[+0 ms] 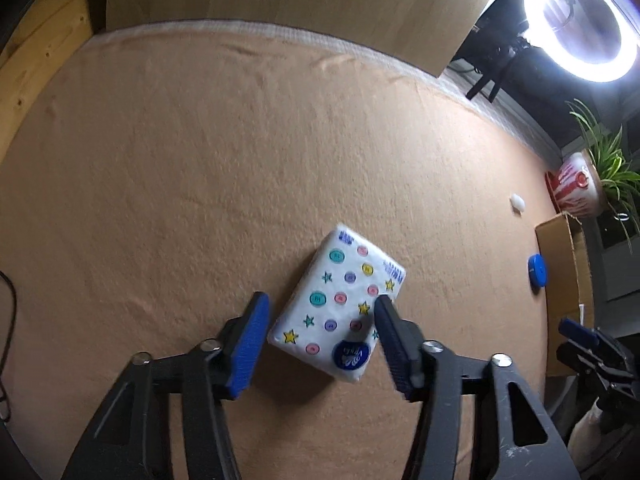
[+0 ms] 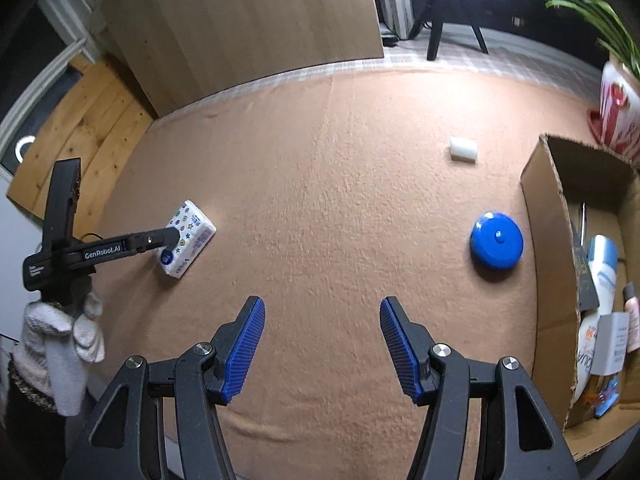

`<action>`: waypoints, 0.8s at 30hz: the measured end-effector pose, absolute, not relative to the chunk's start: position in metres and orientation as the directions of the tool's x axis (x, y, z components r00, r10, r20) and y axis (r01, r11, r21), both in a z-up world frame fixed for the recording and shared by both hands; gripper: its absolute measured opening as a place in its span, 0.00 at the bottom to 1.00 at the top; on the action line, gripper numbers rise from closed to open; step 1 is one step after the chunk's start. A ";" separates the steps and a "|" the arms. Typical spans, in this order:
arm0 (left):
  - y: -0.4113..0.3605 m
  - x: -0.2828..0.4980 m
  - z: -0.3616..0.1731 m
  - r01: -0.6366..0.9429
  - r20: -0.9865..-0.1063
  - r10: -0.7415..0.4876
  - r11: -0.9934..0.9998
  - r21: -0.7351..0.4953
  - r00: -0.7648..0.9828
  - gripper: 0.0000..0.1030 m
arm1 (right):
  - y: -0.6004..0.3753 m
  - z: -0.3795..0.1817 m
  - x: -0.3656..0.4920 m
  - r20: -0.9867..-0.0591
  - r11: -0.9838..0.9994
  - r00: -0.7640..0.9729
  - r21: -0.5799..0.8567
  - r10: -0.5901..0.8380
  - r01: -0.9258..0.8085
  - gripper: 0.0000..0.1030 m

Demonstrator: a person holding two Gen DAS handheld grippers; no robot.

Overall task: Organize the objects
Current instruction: 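Move the left tool to the patterned tissue pack and grasp it, then close the right tool on the tissue pack beside the left tool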

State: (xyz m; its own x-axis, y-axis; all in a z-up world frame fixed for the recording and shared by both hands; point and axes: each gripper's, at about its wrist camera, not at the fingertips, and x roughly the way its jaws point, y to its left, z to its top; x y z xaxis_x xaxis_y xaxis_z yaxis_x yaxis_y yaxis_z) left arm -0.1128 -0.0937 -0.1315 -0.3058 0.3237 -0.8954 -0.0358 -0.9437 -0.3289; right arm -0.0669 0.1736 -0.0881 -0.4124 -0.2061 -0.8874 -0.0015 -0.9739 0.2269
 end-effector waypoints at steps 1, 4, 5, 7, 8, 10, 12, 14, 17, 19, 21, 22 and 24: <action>-0.093 -0.111 -0.133 -0.037 -0.894 0.329 -0.942 -0.334 -0.304 0.51 | 0.171 -0.088 -0.068 -0.888 -0.977 -0.416 0.212 -0.193 0.002 0.54; -0.088 -0.105 -0.135 -0.048 -0.889 0.345 -0.937 -0.347 -0.300 0.51 | 0.163 -0.086 -0.071 -0.887 -0.983 -0.428 0.184 -0.172 0.013 0.54; -0.087 -0.104 -0.134 -0.053 -0.889 0.349 -0.936 -0.349 -0.298 0.51 | 0.162 -0.085 -0.070 -0.886 -0.984 -0.433 0.176 -0.166 0.016 0.54; -0.081 -0.099 -0.134 -0.064 -0.887 0.352 -0.935 -0.349 -0.299 0.50 | 0.157 -0.083 -0.070 -0.883 -0.988 -0.445 0.153 -0.149 0.026 0.54; -0.079 -0.097 -0.134 -0.066 -0.886 0.355 -0.934 -0.352 -0.299 0.49 | 0.154 -0.082 -0.071 -0.881 -0.989 -0.450 0.147 -0.145 0.031 0.54; -0.073 -0.092 -0.135 -0.075 -0.880 0.371 -0.928 -0.366 -0.295 0.49 | 0.151 -0.081 -0.071 -0.878 -0.989 -0.455 0.143 -0.146 0.041 0.54; -0.066 -0.087 -0.136 -0.083 -0.876 0.384 -0.922 -0.377 -0.293 0.48 | 0.148 -0.081 -0.071 -0.877 -0.988 -0.454 0.149 -0.155 0.049 0.54; -0.059 -0.084 -0.136 -0.091 -0.873 0.393 -0.919 -0.383 -0.291 0.48 | 0.147 -0.083 -0.073 -0.877 -0.986 -0.450 0.157 -0.165 0.056 0.54; -0.046 -0.081 -0.136 -0.111 -0.870 0.404 -0.915 -0.388 -0.282 0.47 | 0.145 -0.084 -0.076 -0.877 -0.985 -0.447 0.162 -0.175 0.067 0.54; -0.038 -0.078 -0.136 -0.121 -0.867 0.418 -0.909 -0.400 -0.272 0.47 | 0.146 -0.086 -0.077 -0.877 -0.982 -0.442 0.171 -0.186 0.074 0.54; -0.027 -0.073 -0.137 -0.127 -0.864 0.425 -0.905 -0.406 -0.268 0.46 | 0.149 -0.089 -0.080 -0.879 -0.977 -0.428 0.198 -0.211 0.076 0.54; -0.020 -0.070 -0.137 -0.130 -0.863 0.428 -0.904 -0.408 -0.267 0.46 | 0.151 -0.092 -0.081 -0.880 -0.973 -0.417 0.218 -0.229 0.073 0.54; -0.006 -0.064 -0.137 -0.140 -0.860 0.438 -0.899 -0.415 -0.261 0.46 | 0.157 -0.098 -0.084 -0.880 -0.963 -0.393 0.263 -0.266 0.062 0.55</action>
State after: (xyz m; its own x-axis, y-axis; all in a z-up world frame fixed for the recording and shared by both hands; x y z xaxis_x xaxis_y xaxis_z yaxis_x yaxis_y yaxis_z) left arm -0.0637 -0.0064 -0.1370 -0.2613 0.4377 -0.8603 -0.1399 -0.8990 -0.4149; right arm -0.0842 0.1573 -0.0979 -0.3931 -0.2659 -0.8802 0.0619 -0.9628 0.2631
